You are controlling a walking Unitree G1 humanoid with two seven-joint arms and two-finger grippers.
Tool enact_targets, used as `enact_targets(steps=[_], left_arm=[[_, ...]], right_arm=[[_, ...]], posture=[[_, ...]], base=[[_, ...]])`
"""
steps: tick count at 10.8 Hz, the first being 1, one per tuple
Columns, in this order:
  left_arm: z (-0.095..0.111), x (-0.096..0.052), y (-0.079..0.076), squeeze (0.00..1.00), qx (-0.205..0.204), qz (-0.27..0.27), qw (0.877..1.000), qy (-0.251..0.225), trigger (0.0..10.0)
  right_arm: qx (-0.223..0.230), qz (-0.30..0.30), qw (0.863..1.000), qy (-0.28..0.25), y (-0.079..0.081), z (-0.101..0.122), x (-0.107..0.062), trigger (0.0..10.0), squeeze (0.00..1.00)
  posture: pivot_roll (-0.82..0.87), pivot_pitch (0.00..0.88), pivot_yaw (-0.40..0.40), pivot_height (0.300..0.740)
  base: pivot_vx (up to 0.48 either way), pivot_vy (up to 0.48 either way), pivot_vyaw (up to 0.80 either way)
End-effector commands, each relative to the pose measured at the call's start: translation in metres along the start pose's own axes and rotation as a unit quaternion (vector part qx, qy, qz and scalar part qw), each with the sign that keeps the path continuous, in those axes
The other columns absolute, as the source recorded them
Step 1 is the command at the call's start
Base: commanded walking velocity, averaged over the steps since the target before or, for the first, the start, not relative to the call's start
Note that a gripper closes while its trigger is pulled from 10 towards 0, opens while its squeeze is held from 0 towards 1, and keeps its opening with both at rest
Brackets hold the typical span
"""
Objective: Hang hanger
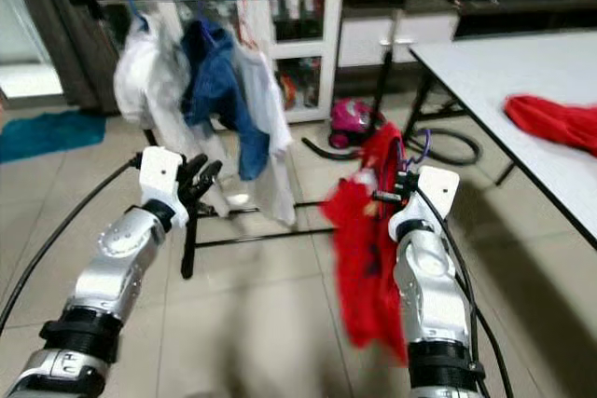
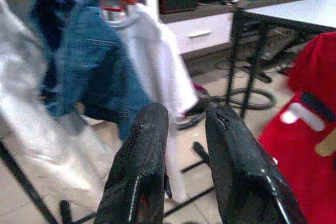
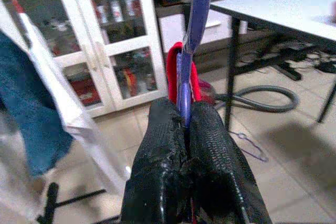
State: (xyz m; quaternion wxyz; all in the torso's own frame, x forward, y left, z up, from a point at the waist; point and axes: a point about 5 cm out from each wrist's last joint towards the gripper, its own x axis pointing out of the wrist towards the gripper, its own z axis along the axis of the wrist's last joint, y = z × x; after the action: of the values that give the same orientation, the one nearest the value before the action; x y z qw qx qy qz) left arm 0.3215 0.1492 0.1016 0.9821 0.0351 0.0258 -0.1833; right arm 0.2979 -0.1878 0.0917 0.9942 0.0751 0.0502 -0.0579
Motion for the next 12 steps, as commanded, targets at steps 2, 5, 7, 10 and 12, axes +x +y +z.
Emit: enact_targets(steps=[2,5,7,10,12], left_arm=[[0.0043,-0.0009,0.0083,0.0,0.004,0.012,1.0,-0.007,10.0],[0.0044,-0.0007,0.0074,0.0,0.005,0.011,1.0,-0.009,10.0],[0.005,-0.0005,0.0063,0.0,0.005,0.008,1.0,-0.011,10.0],[0.0045,0.0,0.0035,0.0,0.005,0.003,1.0,-0.013,10.0],[0.0041,-0.0004,0.0025,0.0,0.004,0.001,1.0,-0.014,10.0]], right_arm=[[0.006,0.017,1.0,-0.016,0.0104,0.0073,0.0027,10.0,0.0],[0.005,0.021,1.0,-0.018,0.0121,0.0076,0.0036,10.0,0.0],[0.005,0.022,1.0,-0.02,0.0126,0.0086,0.0043,10.0,0.0],[0.002,0.022,0.999,-0.026,0.0116,0.0108,0.0048,10.0,0.0],[0.001,0.024,0.999,-0.028,0.0127,0.012,0.0058,10.0,0.0]], posture=[[0.02,0.0,0.024,0.74],[0.03,0.0,0.019,0.74],[0.02,0.0,0.019,0.74],[0.02,0.0,0.015,0.74],[0.02,0.0,0.012,0.74]], base=[[0.448,0.0,0.0],[0.451,0.0,0.0],[0.446,0.0,0.0],[0.45,0.0,0.0],[0.446,0.0,0.0]])
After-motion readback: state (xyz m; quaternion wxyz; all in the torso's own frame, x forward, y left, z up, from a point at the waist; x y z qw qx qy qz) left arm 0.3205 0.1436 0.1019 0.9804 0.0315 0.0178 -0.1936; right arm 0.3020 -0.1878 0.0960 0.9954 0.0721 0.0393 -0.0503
